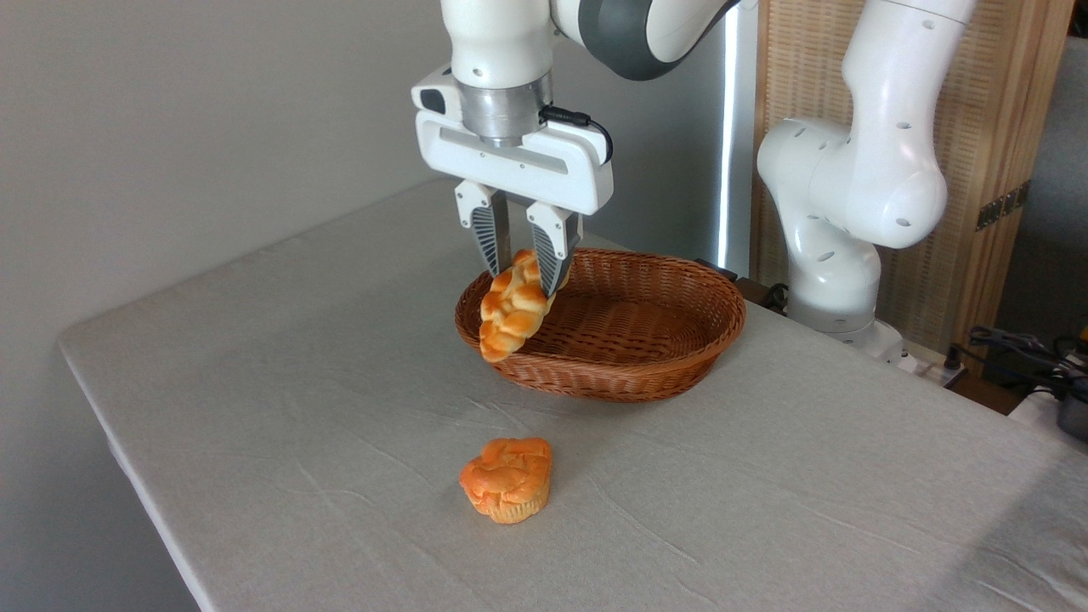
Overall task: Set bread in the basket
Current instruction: 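Lift the braided roll and carry it over the wicker basket, then lower the roll into the basket and open the gripper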
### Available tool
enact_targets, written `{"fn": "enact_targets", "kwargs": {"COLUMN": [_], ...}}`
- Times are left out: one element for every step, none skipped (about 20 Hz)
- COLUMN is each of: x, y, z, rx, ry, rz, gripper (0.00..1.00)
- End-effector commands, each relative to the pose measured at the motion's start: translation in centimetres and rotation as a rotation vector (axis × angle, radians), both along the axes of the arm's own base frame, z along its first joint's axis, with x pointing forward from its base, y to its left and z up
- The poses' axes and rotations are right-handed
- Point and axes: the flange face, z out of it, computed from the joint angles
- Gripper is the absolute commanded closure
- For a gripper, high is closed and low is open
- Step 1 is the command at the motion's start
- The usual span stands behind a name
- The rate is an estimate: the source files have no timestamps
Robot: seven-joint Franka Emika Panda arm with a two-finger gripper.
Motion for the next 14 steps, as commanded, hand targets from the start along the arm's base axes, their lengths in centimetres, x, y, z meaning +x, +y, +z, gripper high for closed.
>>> {"fn": "enact_targets", "kwargs": {"x": [-1.5, -1.7, -1.9, -2.0, -2.0, -1.9, -1.9, -1.8, -1.8, -1.8, -1.8, -1.7, -1.5, -1.4], "y": [-2.1, -2.8, -3.3, -4.0, -4.1, -4.1, -4.1, -4.1, -4.2, -4.4, -4.7, -4.8, -4.8, -4.7], "z": [-2.0, -2.6, -3.0, -3.5, -3.8, -4.0, -4.0, -4.1, -4.2, -4.3, -4.6, -4.7, -4.6, -4.5], "rx": [-0.009, -0.01, -0.007, -0.001, 0.002, 0.005, 0.005, 0.005, 0.006, 0.007, 0.01, 0.008, 0.005, 0.002], "ry": [0.029, 0.039, 0.044, 0.05, 0.056, 0.061, 0.059, 0.058, 0.059, 0.062, 0.07, 0.071, 0.061, 0.058], "rz": [-0.048, -0.058, -0.068, -0.065, -0.056, -0.034, -0.029, -0.028, -0.028, -0.031, -0.035, -0.026, -0.002, 0.02], "gripper": [0.4, 0.32, 0.22, 0.12, 0.08, 0.0, 0.0, 0.0, 0.0, 0.0, 0.0, 0.0, 0.0, 0.0]}}
